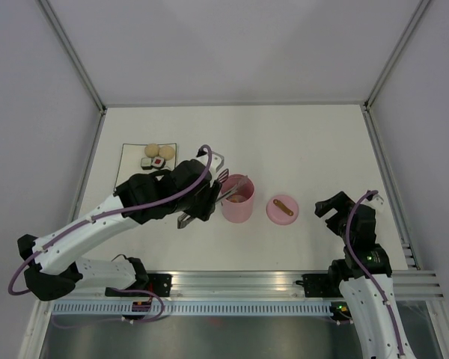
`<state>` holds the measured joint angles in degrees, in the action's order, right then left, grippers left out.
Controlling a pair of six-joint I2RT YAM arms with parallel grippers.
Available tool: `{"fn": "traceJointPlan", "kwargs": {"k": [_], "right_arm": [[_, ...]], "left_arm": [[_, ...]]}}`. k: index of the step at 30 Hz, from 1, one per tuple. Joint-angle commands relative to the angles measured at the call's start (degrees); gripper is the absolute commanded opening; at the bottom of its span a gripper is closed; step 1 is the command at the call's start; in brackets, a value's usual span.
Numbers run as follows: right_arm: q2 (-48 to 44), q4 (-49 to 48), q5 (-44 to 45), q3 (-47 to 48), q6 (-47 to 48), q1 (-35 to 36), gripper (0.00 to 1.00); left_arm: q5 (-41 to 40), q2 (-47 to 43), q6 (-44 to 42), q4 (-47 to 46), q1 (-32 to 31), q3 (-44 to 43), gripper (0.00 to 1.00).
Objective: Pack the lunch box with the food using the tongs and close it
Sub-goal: Place the food into the lunch box, then pick up the food using the clamp
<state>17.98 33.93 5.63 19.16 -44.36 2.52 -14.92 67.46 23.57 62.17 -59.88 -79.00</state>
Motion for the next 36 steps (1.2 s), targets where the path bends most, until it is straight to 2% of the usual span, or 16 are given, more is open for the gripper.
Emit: {"fn": "traceJointPlan", "kwargs": {"k": [1, 9, 12, 14, 15, 16, 18, 19, 21, 22, 27, 36], "right_arm": [[-1.0, -0.4, -0.4, -0.2, -0.5, 0.1, 0.98], [-0.6, -0.5, -0.4, -0.1, -0.2, 0.2, 0.98], [-0.5, -0.7, -0.8, -0.1, 0.1, 0.2, 0.98], [-0.4, -1.0, -1.5, -0.1, 0.3, 0.1, 0.98], [-0.2, -1.2, -1.8, -0.1, 0.4, 0.2, 0.98], [-0.2, -1.4, -2.2, -0.1, 0.5, 0.1, 0.98], [0.0, -1.8, -2.8, 0.0, 0.8, 0.1, 0.98], [0.0, -2.0, -2.9, 0.1, 0.9, 0.2, 0.98], [0.2, -2.2, -3.2, 0.3, 1.3, 0.1, 0.98], [0.3, -2.4, -3.1, 0.3, 1.5, 0.2, 0.98], [1.2, -3.7, -4.7, -0.3, 1.4, 0.2, 0.98], [2.7, -4.4, -5.4, 0.0, 1.9, 0.2, 0.98]], "left_arm": [[-1.3, 0.3, 1.1, -2.4, -0.3, -0.5, 0.56], [-4.1, -1.3, 1.6, -2.3, -0.3, -3.7, 0.56], [-8.8, -2.1, 1.9, -1.9, -0.2, -5.5, 0.56], [-14.7, -2.0, 2.4, 0.7, 1.3, -6.6, 0.56], [-16.2, -2.1, 3.5, 1.4, 2.7, -6.7, 0.57], [-16.3, -2.5, 3.8, 1.7, 7.1, -6.6, 0.57], [-12.4, -5.0, 3.6, 0.2, 13.3, -4.1, 0.58], [-11.3, -6.0, 3.3, -0.8, 19.7, -2.7, 0.58], [-9.2, -8.6, 2.6, -4.6, 28.3, 3.8, 0.60], [-8.8, -8.9, 2.6, -4.6, 30.4, 3.9, 0.60], [-6.1, -6.6, 3.9, -9.5, 36.4, 11.6, 0.59], [-6.1, 1.4, 7.9, -16.7, 36.8, 15.3, 0.58]]}}
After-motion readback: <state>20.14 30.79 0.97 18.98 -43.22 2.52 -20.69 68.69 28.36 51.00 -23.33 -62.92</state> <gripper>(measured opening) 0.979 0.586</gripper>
